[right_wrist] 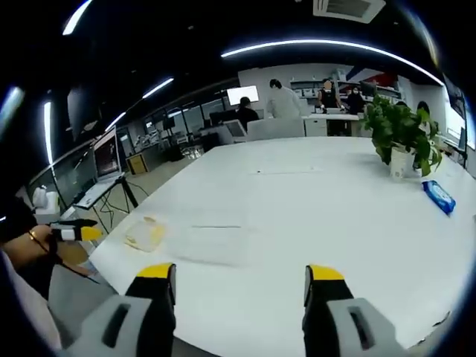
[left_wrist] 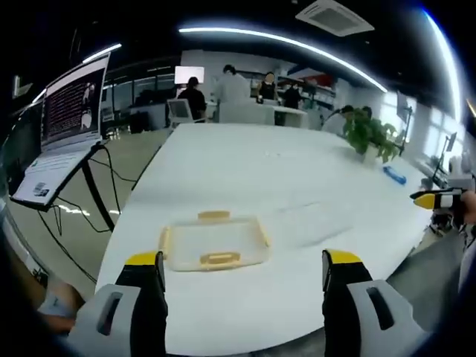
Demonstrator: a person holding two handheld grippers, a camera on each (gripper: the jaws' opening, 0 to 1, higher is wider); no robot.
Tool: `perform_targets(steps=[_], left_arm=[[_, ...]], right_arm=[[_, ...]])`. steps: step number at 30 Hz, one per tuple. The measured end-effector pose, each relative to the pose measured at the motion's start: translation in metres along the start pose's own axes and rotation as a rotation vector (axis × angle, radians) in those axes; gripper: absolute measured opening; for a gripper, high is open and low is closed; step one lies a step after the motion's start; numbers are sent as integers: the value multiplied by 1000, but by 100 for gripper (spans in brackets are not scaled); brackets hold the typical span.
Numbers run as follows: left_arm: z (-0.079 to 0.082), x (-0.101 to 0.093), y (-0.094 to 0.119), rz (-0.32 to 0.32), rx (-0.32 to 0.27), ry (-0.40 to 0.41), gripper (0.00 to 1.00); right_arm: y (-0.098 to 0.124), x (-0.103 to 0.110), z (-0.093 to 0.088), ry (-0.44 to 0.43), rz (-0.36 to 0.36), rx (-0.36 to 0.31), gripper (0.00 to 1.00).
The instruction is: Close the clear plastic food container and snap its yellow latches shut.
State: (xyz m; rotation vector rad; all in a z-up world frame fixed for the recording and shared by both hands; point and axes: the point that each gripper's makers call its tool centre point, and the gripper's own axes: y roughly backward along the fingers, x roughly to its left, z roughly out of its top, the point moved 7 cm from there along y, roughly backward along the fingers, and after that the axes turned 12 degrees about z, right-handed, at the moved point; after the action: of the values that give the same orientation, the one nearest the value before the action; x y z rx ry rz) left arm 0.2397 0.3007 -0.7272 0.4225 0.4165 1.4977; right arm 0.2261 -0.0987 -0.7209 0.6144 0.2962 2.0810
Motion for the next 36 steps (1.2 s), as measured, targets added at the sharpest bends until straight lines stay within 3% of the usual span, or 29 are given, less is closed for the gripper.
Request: perform_targets(steps=[36], left_arm=[[0, 0, 0, -4, 5, 33, 85]], right_arm=[[-5, 8, 0, -20, 52, -8, 69]])
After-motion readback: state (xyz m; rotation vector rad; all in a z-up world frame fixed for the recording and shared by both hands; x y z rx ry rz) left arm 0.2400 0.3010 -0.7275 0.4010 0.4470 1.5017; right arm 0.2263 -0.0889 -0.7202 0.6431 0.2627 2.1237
